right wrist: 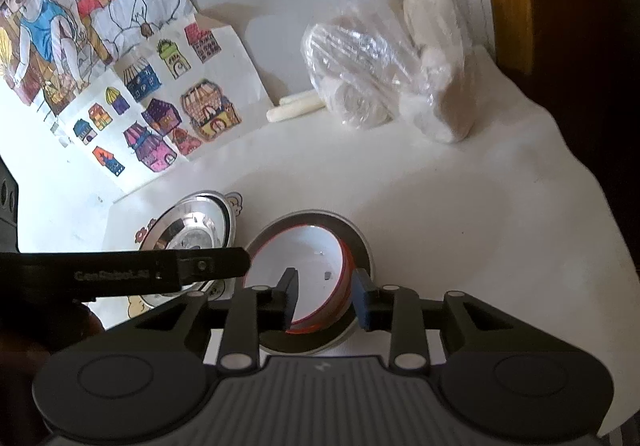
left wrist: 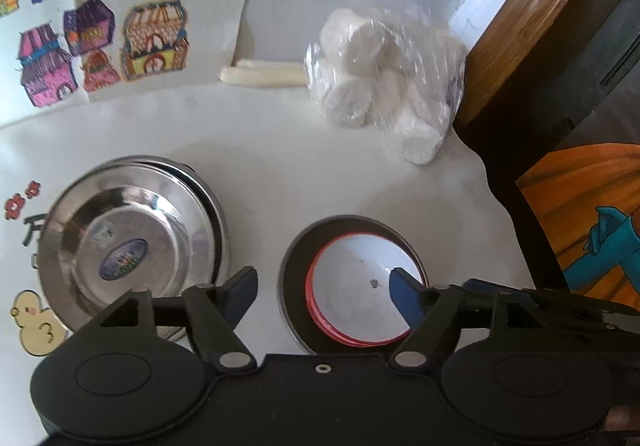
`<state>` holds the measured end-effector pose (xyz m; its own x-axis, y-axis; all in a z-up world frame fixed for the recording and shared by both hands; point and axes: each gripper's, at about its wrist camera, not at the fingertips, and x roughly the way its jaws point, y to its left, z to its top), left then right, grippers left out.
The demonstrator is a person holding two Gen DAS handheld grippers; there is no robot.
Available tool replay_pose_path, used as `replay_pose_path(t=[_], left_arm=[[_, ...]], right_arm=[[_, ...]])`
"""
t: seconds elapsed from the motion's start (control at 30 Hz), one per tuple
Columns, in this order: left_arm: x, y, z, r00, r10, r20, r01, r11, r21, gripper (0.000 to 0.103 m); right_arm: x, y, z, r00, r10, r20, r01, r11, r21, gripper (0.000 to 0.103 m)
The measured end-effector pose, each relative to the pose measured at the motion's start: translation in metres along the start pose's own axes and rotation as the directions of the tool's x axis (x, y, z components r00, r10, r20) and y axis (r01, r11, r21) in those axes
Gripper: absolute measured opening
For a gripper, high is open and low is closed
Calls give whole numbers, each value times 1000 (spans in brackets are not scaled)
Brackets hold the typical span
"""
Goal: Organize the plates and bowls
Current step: 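Open both grippers to release the red-rimmed bowl inside the steel bowl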
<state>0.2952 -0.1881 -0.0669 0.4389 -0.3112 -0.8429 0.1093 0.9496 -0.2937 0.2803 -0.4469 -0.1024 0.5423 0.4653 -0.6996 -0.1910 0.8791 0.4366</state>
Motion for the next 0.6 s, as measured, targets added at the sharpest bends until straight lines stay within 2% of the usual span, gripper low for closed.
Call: replay_pose_path(t=[0.1,0.2,0.23,0.3,0.37,0.47,0.6], left_arm=[[-9,2,0,1000,11,15,-11,1000,2,86],[-18,5,-1,999,19,34,-19,1000,8,90],[-20,6,-2,999,25,38,-25,1000,13,96],[-25,7,-4,998,25,50,-26,999,27,101],[-29,8,-6,998,20,56,-22,999,40,102],[-34,11,-10,998,25,58,-28,999,45,102],[-41,20,-19,997,30,67,-32,999,31,102]], right_arm=[[-11,4,0,1000,-17,23,17,1000,0,43],[-23,7,0,998,-36,49,36,999,0,56],[-26,9,-1,998,-43,54,43,999,1,61],[-31,12,-2,996,-62,65,61,998,7,72],[-36,14,-3,994,-80,77,80,997,14,89],[-46,19,-7,987,-127,100,126,992,23,103],[-55,26,-11,971,-206,124,207,978,9,103]])
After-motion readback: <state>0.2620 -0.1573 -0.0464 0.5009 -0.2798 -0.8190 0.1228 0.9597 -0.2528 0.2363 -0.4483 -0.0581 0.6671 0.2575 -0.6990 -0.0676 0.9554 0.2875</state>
